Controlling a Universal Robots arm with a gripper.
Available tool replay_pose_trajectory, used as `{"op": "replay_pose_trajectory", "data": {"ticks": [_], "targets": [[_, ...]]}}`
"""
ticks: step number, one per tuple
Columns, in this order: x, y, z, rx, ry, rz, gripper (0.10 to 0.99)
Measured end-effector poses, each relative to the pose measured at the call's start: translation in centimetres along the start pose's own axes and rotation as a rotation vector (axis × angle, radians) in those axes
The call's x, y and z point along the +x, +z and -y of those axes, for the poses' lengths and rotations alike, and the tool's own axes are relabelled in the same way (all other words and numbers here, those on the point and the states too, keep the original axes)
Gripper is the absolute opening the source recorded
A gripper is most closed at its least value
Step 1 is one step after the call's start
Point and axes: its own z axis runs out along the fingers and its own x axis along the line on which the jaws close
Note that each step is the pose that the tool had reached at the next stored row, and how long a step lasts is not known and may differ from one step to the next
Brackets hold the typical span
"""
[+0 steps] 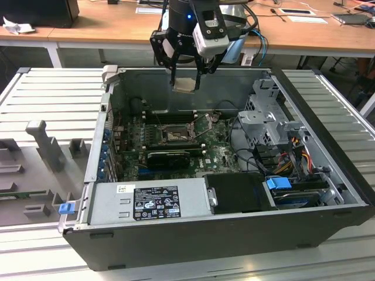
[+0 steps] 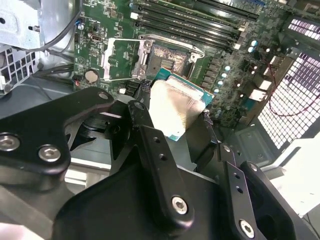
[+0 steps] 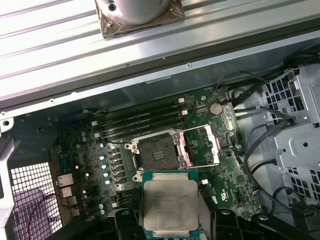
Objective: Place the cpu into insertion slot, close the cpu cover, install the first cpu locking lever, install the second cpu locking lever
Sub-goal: 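Place the cpu into insertion slot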
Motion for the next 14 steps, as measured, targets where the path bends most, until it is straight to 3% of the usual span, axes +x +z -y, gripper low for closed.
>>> {"op": "replay_pose_trajectory", "data": {"ticks": [6, 14], "targets": [[0.0, 0.02, 0.0, -0.001, 0.028, 0.0025, 0.529], [0.03, 0.17, 0.02, -0.003, 0.124, 0.011, 0.529]]}}
